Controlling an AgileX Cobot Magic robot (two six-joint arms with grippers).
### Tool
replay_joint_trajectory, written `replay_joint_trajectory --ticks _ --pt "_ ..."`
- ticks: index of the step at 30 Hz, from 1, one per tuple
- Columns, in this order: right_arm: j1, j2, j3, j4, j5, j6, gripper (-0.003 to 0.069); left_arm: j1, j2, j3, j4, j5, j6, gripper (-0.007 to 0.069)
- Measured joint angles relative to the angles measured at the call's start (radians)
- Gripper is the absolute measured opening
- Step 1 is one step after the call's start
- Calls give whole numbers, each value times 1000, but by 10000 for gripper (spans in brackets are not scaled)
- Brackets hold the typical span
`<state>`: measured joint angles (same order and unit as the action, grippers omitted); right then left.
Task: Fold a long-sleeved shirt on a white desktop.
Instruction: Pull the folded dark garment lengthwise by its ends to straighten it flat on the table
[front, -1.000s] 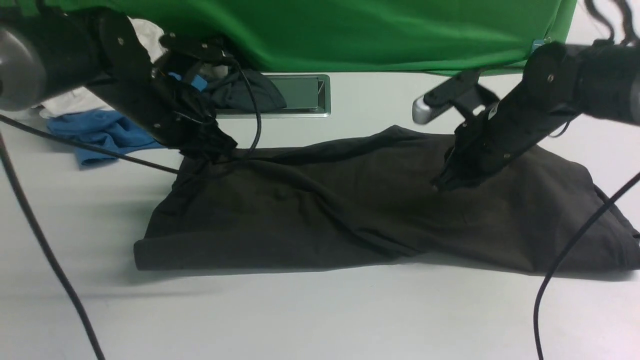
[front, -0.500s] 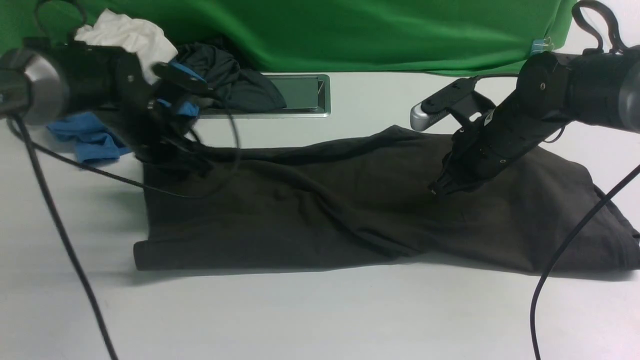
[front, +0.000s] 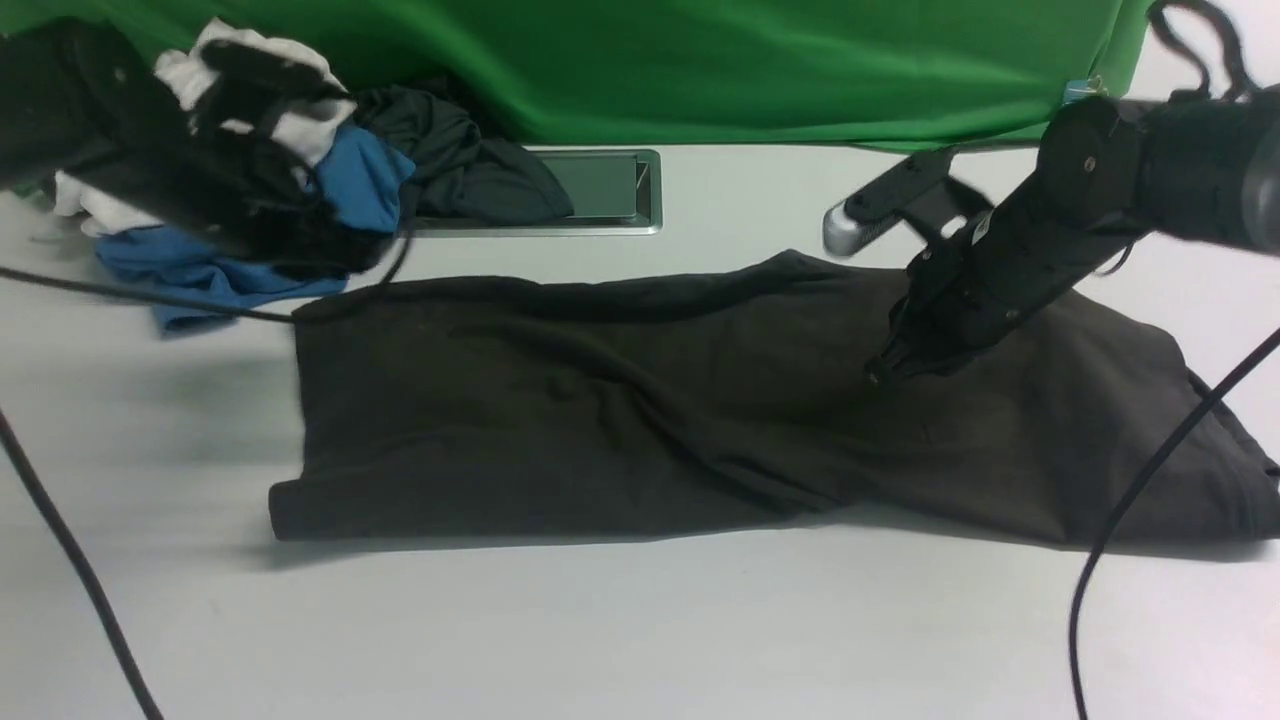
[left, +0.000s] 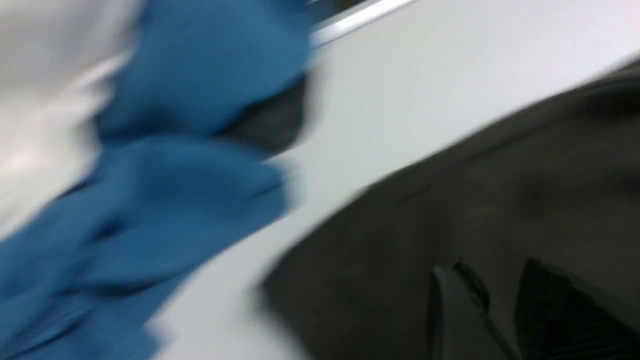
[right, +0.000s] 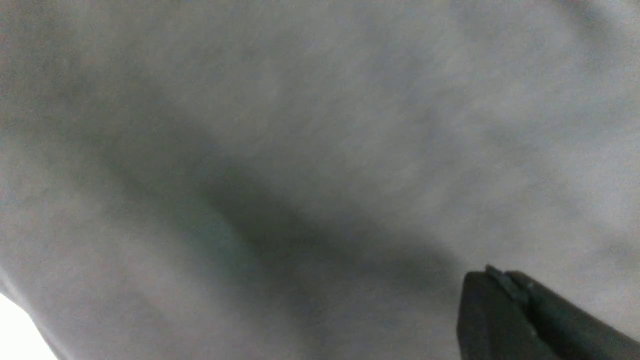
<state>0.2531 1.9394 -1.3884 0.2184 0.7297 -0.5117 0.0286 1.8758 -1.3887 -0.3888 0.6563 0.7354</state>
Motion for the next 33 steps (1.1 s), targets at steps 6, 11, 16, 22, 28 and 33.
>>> replay_joint_trajectory --ticks 6,11,16,22,28,33 --pt "-18 -42 -43 60 37 -12 29 -91 34 0 -100 40 120 71" --pt "8 -37 -45 132 68 -50 33 -228 145 -66 -159 33 205 17" --pt "8 -40 -45 136 94 -53 33 -292 291 -240 -158 26 204 17" --pt "-8 -86 -44 114 174 -30 41 -295 471 -528 -32 -11 73 17" --pt "-37 -162 -44 -42 190 102 85 -291 513 -783 234 133 -135 17" --pt "-135 -177 -44 -184 233 215 274 -288 389 -827 169 345 -142 17"
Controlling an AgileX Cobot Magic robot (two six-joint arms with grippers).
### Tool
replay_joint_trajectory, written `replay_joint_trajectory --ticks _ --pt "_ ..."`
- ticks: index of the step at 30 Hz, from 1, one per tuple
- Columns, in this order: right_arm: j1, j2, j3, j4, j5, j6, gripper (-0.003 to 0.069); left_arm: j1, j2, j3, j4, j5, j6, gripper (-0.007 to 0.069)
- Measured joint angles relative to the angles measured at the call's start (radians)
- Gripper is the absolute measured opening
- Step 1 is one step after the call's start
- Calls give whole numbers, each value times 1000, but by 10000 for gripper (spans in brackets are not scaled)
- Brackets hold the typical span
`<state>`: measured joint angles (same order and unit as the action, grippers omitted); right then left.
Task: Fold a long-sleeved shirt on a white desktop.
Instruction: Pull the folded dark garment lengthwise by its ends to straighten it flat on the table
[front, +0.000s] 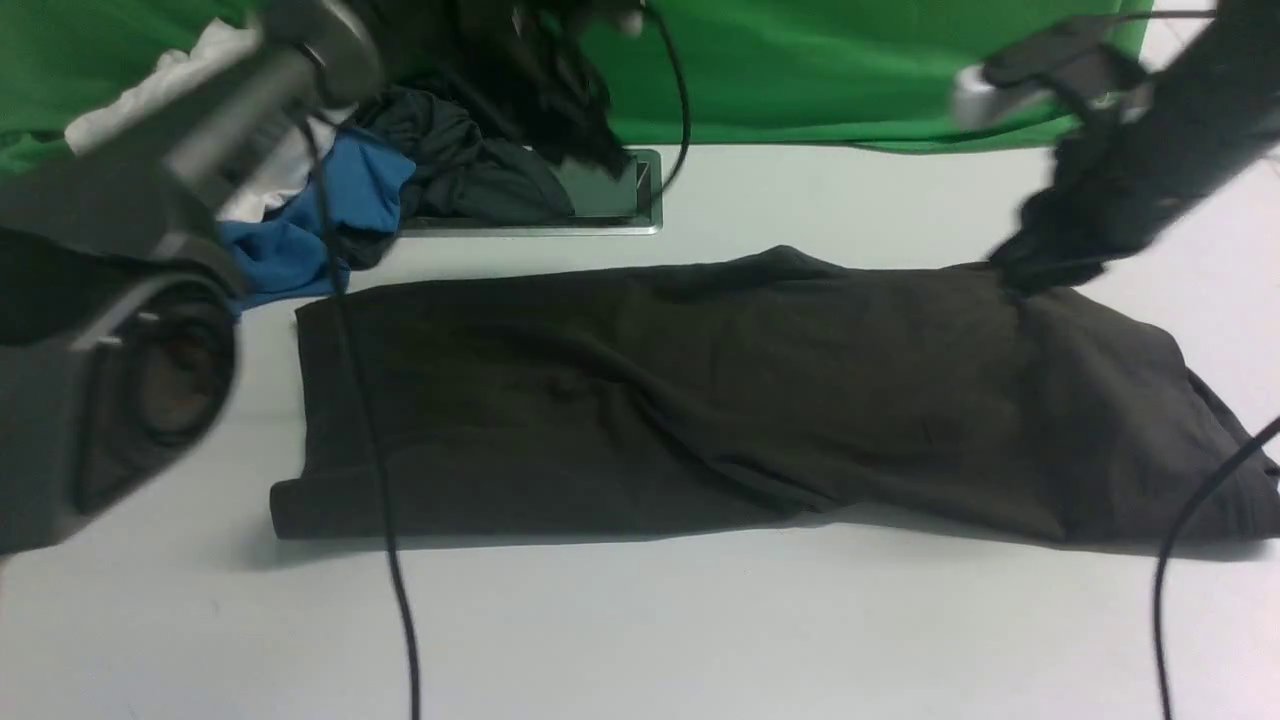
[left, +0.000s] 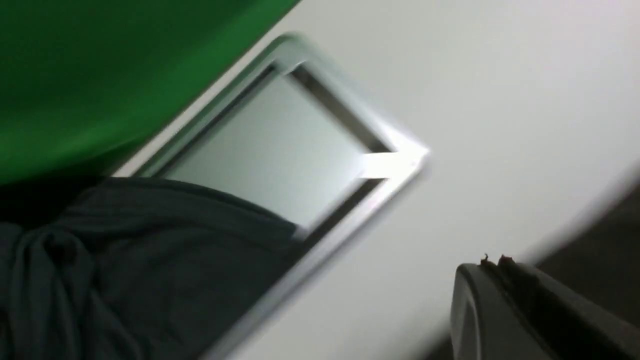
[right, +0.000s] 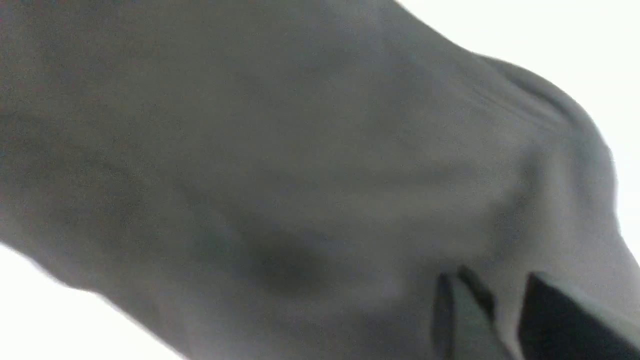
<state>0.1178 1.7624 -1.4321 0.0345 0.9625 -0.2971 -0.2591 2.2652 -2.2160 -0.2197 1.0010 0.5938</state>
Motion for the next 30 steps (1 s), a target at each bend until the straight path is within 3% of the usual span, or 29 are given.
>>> replay_joint_trajectory --ticks 4,7,14,19,23,30 --pt "-124 7 0 -23 68 32 487 -27 -199 162 -34 29 0 17" --pt "-204 10 1 -16 101 46 582 -70 -367 396 -38 -15 -5 17" --pt "-276 11 140 42 46 47 600 -111 -661 930 -77 -211 -20 17" --pt "-277 14 275 112 -65 40 549 -74 -748 1238 -66 -412 -20 17" --pt "-277 32 290 138 -137 40 543 -39 -729 1339 -39 -525 -20 17" --pt "-277 99 291 142 -207 40 543 -12 -675 1357 -16 -575 -20 17"
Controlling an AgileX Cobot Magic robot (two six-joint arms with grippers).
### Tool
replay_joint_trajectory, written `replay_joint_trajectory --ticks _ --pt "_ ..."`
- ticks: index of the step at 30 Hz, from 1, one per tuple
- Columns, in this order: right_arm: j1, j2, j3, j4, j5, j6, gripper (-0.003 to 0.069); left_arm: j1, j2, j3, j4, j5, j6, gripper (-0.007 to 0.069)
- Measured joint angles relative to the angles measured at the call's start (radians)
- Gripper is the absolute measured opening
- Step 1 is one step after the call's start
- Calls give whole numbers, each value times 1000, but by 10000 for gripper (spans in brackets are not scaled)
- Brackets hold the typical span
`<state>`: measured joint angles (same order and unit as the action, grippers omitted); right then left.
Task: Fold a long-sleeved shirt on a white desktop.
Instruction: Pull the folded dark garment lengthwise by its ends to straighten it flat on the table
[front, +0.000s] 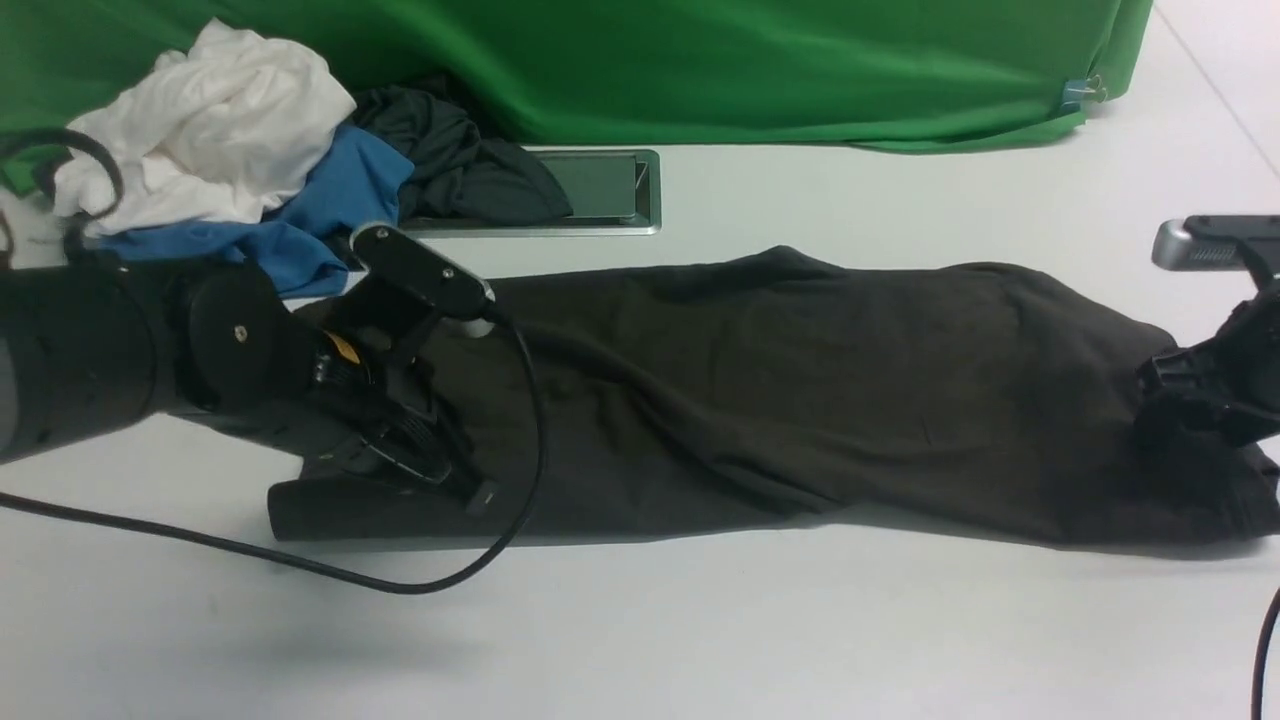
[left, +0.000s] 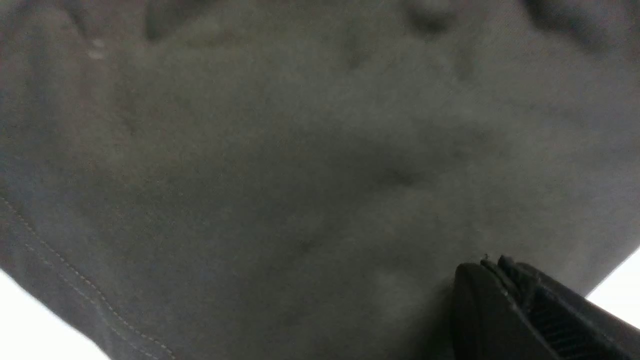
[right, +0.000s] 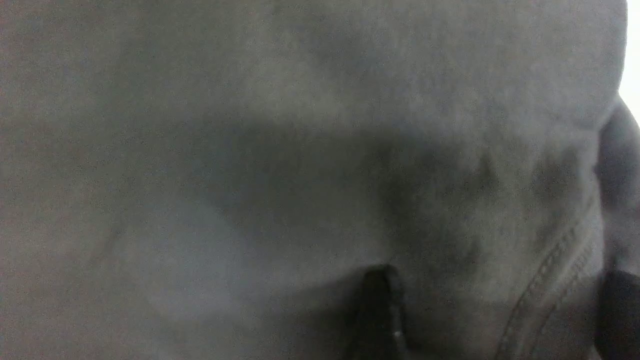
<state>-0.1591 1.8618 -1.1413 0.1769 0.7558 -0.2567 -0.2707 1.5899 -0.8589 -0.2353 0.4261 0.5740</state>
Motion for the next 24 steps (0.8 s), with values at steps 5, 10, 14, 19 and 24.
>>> replay_joint_trajectory --ticks 5,10,14,19,24 --pt "0 19 0 1 -8 0 521 6 26 4 28 -1 0 17" --pt "-1 21 0 1 -11 -3 374 19 66 16 35 -10 0 17" --pt "-1 22 0 1 1 -45 149 19 76 37 51 -29 0 17" --pt "-1 14 0 -59 17 -38 43 35 77 70 82 -69 -17 17" --pt "-19 -23 0 -111 23 4 43 81 77 83 78 -96 -42 17"
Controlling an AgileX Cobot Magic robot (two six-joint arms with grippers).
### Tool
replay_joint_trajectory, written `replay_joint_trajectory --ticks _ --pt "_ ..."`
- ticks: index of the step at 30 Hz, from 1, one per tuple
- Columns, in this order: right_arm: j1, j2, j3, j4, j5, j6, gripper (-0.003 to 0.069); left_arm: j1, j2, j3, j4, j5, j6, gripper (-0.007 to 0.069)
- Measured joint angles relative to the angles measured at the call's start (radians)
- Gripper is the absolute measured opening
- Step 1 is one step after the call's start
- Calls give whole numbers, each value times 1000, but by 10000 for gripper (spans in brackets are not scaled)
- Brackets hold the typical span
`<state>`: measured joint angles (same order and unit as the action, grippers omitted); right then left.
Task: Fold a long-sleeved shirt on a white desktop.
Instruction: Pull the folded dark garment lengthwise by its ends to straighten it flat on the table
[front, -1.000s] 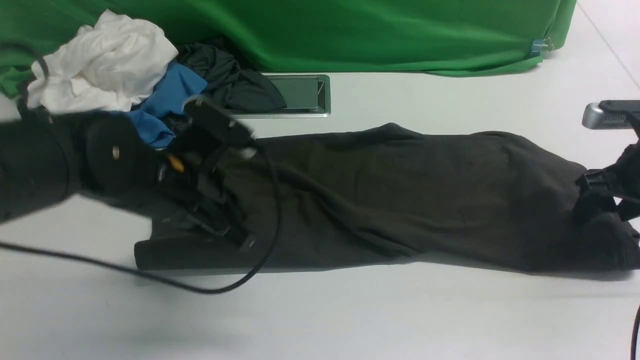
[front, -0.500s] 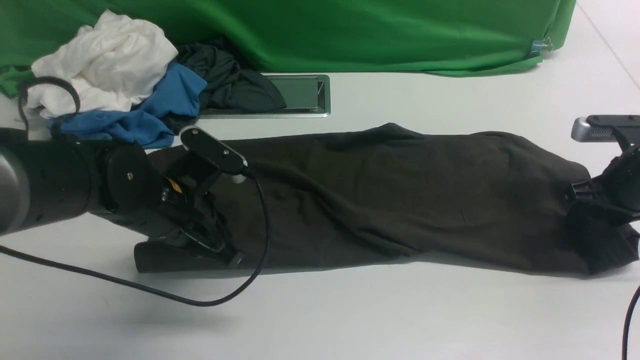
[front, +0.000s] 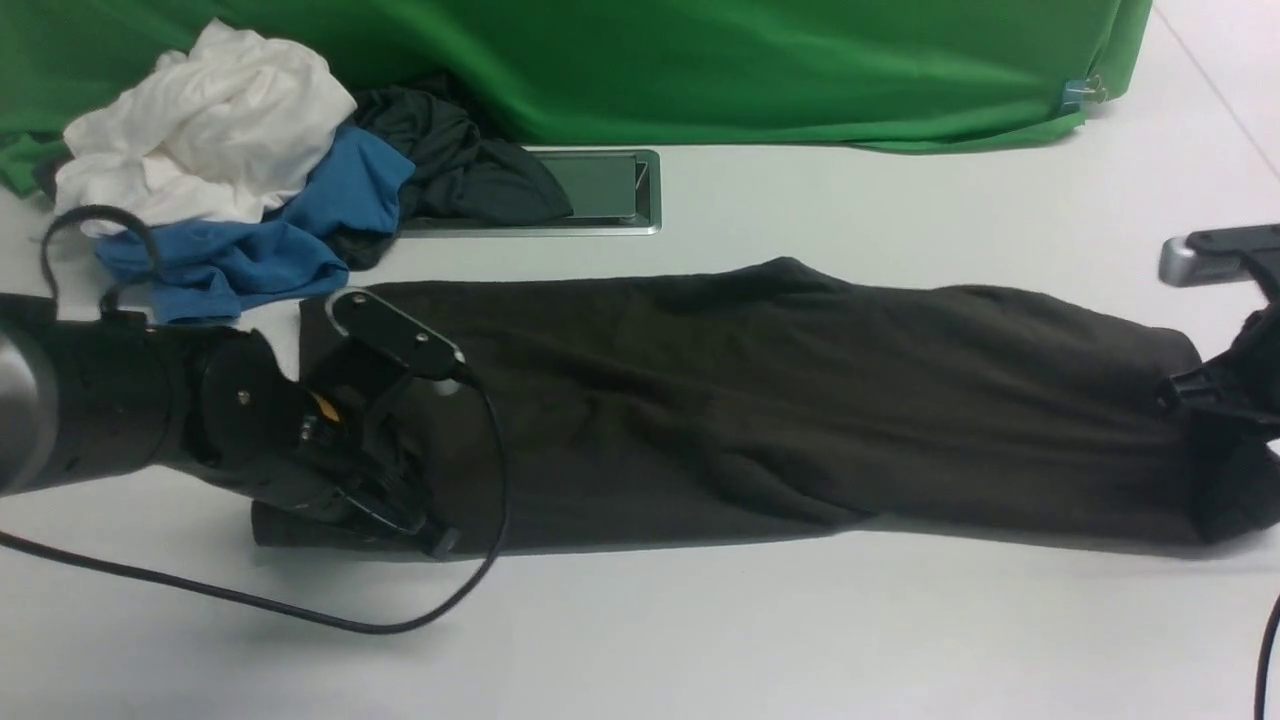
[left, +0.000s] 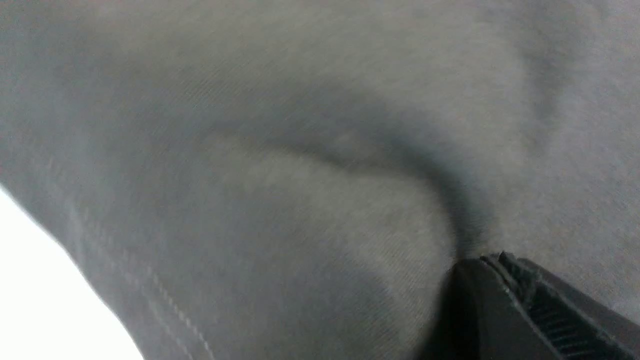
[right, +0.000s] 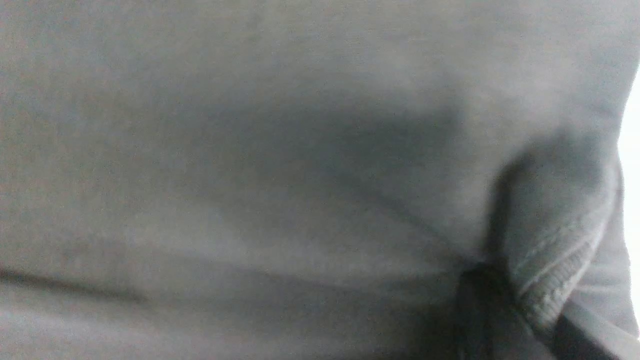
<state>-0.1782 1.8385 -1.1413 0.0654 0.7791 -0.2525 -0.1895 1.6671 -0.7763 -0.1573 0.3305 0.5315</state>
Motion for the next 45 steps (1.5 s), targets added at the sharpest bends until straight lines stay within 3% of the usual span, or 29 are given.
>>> replay_joint_trajectory --ticks 7,10,12,16,17,18,21,25,34,37,39,41,45 --pt "-10 -4 0 -9 -11 7 69 24 0 2 -1 -7 -5 17" --pt "-10 -4 0 -15 4 26 167 24 0 2 0 -6 -5 17" --pt "-10 -11 0 -25 36 50 332 29 -6 2 -3 1 -5 17" --pt "-13 -46 -7 -29 69 76 540 33 -37 4 -28 28 -5 17" --pt "-13 -48 -8 -29 69 76 549 33 -40 4 -29 30 -5 17" --pt "-13 -64 -16 -31 64 79 602 34 -70 2 -40 48 -5 17" --pt "-24 -59 -21 -27 41 80 636 35 -138 -18 -78 82 -5 17" --pt "-43 -6 -21 8 24 69 636 27 -207 -30 -141 105 15 17" --pt "-68 89 -37 66 15 19 603 -129 -313 -35 -141 117 64 17" --pt "-68 92 -41 107 26 -22 503 -166 -315 -35 -129 121 65 17" --pt "-64 95 -42 165 28 -81 371 -179 -315 -35 -129 115 65 17" --pt "-47 96 -42 194 29 -130 162 -180 -315 -35 -122 112 65 17" --pt "-39 82 -40 168 39 -129 106 -180 -317 -35 -101 118 65 17"
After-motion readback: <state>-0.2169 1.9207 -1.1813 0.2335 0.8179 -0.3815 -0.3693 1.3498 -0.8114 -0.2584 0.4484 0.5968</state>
